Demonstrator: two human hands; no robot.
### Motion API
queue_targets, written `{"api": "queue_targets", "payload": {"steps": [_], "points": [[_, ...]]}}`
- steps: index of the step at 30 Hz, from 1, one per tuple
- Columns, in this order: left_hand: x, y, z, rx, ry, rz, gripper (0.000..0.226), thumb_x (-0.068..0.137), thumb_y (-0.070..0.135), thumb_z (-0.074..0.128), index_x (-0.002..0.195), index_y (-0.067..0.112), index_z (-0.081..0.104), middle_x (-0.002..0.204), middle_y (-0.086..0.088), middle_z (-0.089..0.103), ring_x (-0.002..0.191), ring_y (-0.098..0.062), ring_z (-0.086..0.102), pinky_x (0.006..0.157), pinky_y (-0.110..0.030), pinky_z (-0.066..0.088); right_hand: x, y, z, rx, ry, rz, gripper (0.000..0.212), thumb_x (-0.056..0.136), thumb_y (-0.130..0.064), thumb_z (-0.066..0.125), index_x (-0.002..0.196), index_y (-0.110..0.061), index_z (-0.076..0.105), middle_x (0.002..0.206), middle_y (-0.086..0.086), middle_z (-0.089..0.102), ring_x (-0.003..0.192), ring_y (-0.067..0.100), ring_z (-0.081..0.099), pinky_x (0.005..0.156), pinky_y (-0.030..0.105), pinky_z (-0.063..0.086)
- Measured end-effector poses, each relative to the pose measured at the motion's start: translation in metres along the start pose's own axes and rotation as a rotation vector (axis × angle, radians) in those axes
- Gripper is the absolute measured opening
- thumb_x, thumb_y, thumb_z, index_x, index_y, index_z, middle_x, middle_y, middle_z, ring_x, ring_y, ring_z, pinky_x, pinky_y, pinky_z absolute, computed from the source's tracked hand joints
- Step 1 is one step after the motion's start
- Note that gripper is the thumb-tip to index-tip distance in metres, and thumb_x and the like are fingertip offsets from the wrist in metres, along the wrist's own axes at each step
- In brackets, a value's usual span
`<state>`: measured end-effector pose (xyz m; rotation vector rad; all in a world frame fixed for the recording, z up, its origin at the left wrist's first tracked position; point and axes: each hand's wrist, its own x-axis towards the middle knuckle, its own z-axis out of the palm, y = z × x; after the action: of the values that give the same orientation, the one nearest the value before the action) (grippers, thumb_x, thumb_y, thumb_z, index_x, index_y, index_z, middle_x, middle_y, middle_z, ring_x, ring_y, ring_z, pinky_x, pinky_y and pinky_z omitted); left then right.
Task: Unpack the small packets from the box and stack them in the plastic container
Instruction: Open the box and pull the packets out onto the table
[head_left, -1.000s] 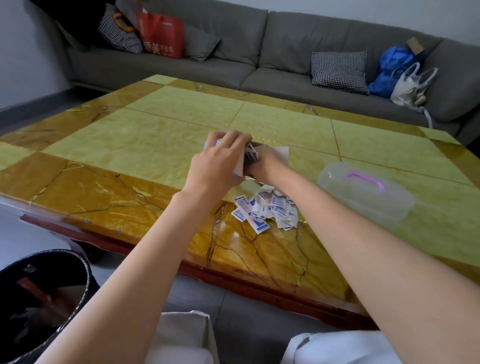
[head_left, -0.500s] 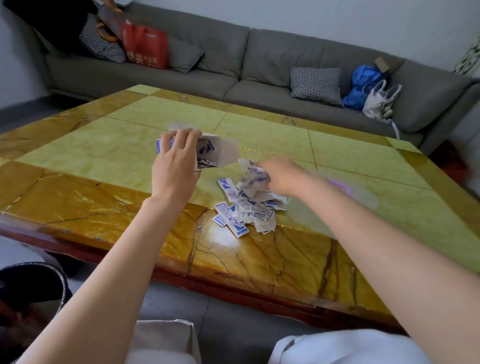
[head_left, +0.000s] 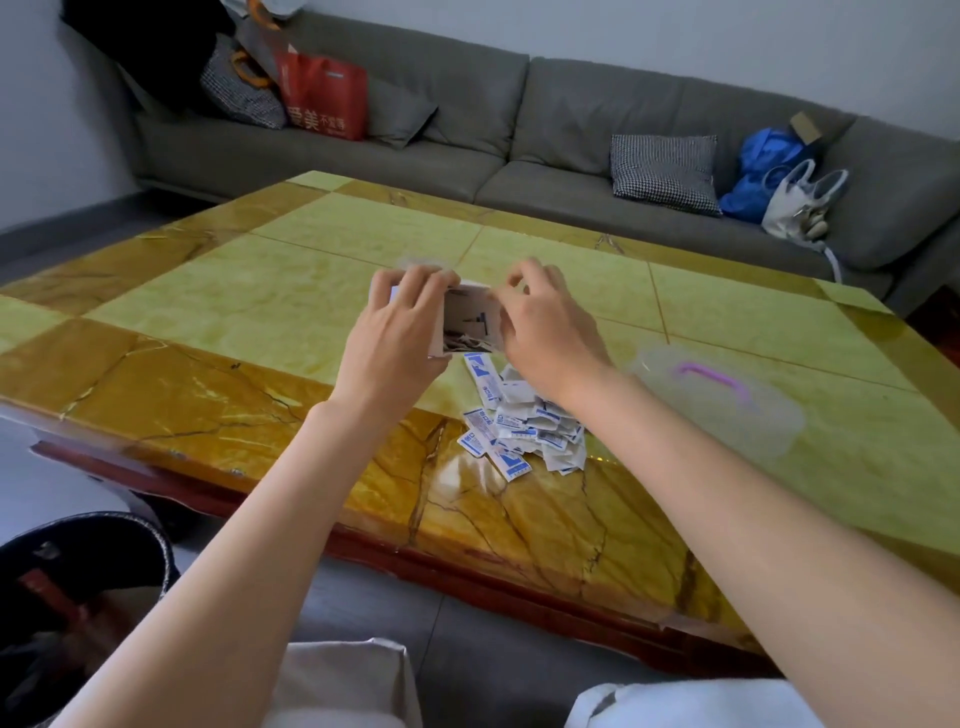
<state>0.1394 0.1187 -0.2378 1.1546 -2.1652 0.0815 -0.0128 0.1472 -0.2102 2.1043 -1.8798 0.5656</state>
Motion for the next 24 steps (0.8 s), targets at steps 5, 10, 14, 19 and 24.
{"api": "queue_targets", "payload": {"steps": [5,10,14,19,24], "points": [[0.005,0.008,0.001,-0.030,0.053,0.032,0.065,0.069,0.010,0.074,0.129,0.010,0.046,0.128,-0.006,0.050,0.118,-0.032,0.039,0.072,-0.042,0.051,0.007,0.000,0.005,0.076,-0.149,-0.174,0.033,0.097,-0.019,0.038,0.126,-0.017,0.054,0.133,0.003,0.051,0.124,0.024,0.043,0.094,0.038,0.041],[0.005,0.018,0.012,0.034,0.099,0.253,0.062,0.060,0.002,0.075,0.119,0.005,0.057,0.117,-0.010,0.060,0.104,-0.034,0.050,0.075,-0.035,0.050,0.013,-0.003,0.016,-0.051,-0.393,0.030,0.043,0.097,-0.031,0.030,0.137,-0.017,0.038,0.138,0.011,0.046,0.122,0.030,0.047,0.097,0.038,0.041],[0.001,0.021,0.016,-0.007,0.096,0.306,0.063,0.058,0.002,0.076,0.118,0.007,0.058,0.115,-0.008,0.061,0.099,-0.021,0.036,0.074,-0.028,0.045,0.008,-0.009,0.010,0.156,-0.604,0.139,0.041,0.098,-0.017,0.036,0.138,-0.008,0.033,0.131,0.013,0.051,0.098,0.029,0.061,0.073,0.030,0.051],[-0.006,0.022,0.018,0.001,0.086,0.387,0.060,0.056,0.000,0.078,0.114,0.002,0.060,0.111,-0.012,0.064,0.096,-0.021,0.037,0.086,-0.033,0.031,0.002,-0.005,0.010,0.427,-0.621,0.292,0.029,0.092,-0.009,0.050,0.119,-0.001,0.051,0.109,0.024,0.061,0.055,0.017,0.047,0.050,0.027,0.042],[-0.005,0.010,0.020,0.035,0.070,0.267,0.068,0.056,0.008,0.082,0.119,0.006,0.057,0.116,-0.008,0.061,0.099,-0.019,0.037,0.075,-0.027,0.049,0.003,-0.008,0.008,0.475,-0.564,0.145,0.013,0.088,-0.010,0.051,0.094,-0.010,0.063,0.091,0.011,0.063,0.077,0.025,0.052,0.070,0.037,0.044]]}}
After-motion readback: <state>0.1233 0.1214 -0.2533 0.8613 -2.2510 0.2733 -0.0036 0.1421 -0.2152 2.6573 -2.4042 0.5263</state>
